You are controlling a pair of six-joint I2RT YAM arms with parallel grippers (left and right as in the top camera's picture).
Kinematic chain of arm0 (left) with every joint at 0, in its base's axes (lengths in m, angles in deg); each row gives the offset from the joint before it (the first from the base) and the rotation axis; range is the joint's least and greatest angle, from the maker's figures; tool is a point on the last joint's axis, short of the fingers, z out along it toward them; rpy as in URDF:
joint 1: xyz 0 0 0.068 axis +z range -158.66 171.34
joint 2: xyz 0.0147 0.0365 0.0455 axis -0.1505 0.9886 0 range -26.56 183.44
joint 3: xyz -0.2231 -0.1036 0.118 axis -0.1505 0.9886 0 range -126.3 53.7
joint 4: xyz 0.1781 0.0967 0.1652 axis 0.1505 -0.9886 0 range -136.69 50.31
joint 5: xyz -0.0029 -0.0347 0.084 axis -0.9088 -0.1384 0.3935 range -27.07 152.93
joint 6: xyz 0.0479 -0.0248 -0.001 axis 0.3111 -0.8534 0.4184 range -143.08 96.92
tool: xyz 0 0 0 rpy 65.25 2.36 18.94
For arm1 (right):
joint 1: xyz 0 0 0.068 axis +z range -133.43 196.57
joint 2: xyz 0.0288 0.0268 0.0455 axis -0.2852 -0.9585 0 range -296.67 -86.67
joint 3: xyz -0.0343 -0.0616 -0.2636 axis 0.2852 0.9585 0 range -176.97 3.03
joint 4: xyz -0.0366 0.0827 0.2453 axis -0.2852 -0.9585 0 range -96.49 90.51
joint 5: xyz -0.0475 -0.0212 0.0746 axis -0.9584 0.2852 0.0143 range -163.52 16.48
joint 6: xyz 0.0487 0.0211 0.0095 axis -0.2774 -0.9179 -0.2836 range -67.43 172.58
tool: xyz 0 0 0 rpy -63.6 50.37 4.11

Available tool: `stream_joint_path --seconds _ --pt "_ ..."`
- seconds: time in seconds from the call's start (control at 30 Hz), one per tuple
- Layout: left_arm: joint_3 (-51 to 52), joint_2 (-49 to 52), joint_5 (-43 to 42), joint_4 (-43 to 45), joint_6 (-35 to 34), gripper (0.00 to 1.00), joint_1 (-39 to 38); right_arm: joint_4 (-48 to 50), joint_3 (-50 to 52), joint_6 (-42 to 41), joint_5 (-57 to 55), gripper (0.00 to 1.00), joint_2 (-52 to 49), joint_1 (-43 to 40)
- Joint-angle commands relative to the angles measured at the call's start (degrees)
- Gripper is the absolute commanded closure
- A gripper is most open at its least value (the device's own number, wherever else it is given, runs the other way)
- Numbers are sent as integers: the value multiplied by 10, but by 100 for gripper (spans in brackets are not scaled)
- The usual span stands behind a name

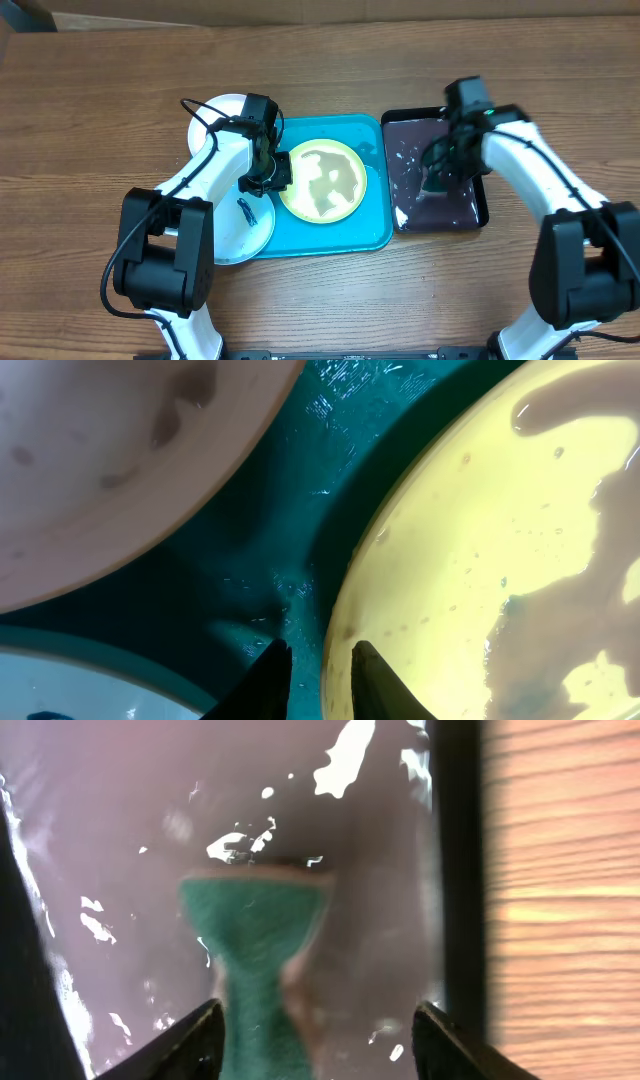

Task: Clean dirty plates on tray and stack at the side
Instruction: 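Release the sponge and raise the right gripper away to the right, then lift the yellow plate by its rim with the left gripper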

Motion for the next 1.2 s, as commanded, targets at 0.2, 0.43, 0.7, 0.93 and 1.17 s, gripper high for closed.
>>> stream_joint_path --seconds 0.2,0.43,0.7,0.93,1.17 --pt "10 6 6 4 2 78 1 -20 -92 -3 9 0 -1 -128" --pt "43 6 6 33 -17 96 1 -17 -92 -3 9 0 -1 -162" --pt "-19 5 6 -26 -6 96 2 -17 -92 -3 9 0 -1 -163" --pt "-131 5 6 -83 4 96 2 -17 -92 -3 9 0 -1 -163" --pt "-238 5 8 -126 18 96 1 -17 -92 -3 9 0 -1 -163"
